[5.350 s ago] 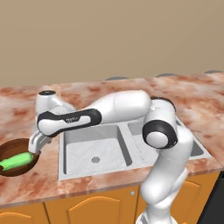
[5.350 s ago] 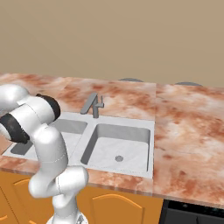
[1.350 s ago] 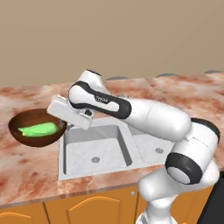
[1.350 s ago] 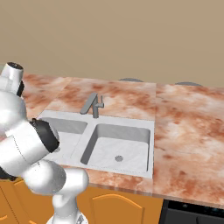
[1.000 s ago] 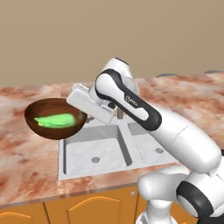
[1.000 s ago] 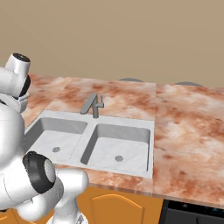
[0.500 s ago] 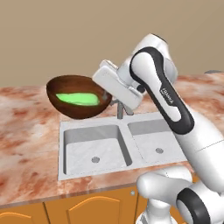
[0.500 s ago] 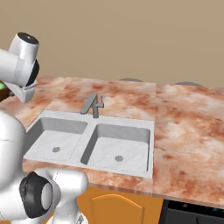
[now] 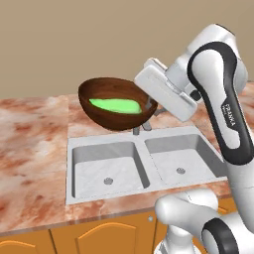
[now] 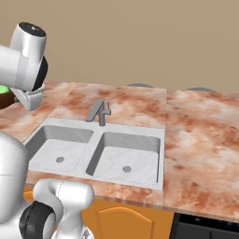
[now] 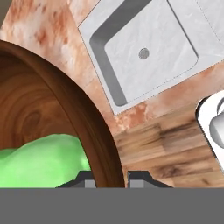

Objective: Pick the corn from the sink and place it in the bowl. Then pick the bowl and place it in the microwave. Then close the microwave door and press the start button.

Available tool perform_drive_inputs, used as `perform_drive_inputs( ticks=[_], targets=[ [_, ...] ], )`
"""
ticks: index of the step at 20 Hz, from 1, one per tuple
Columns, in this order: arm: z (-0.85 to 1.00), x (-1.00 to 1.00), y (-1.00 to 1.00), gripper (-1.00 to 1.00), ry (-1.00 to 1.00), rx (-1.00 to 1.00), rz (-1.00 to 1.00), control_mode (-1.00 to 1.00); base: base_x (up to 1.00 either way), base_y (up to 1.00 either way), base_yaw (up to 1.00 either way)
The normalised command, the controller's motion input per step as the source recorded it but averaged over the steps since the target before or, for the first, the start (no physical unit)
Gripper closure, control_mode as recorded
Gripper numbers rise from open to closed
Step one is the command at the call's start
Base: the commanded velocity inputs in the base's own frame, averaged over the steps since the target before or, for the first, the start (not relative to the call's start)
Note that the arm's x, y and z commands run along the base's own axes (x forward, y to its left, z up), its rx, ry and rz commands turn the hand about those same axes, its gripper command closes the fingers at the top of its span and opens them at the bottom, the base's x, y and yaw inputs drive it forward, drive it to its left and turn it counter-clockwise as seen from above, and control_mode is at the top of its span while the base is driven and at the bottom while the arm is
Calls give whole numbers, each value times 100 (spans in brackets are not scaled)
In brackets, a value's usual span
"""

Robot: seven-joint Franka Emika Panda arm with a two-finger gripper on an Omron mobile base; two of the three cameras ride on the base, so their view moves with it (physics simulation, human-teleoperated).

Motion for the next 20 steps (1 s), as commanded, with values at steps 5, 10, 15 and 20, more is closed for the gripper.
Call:
perform_drive_inputs(
  ticks=[5, 10, 15, 20],
  targets=[
    [0, -17, -18, 100, 0, 0, 0, -100, 0, 0, 0],
    [0, 0, 0, 100, 0, 0, 0, 100, 0, 0, 1],
    [0, 0, 0, 100, 0, 0, 0, 100, -72, -28, -15],
    [0, 0, 0, 100, 0, 0, 0, 100, -93, -20, -21]
  ],
)
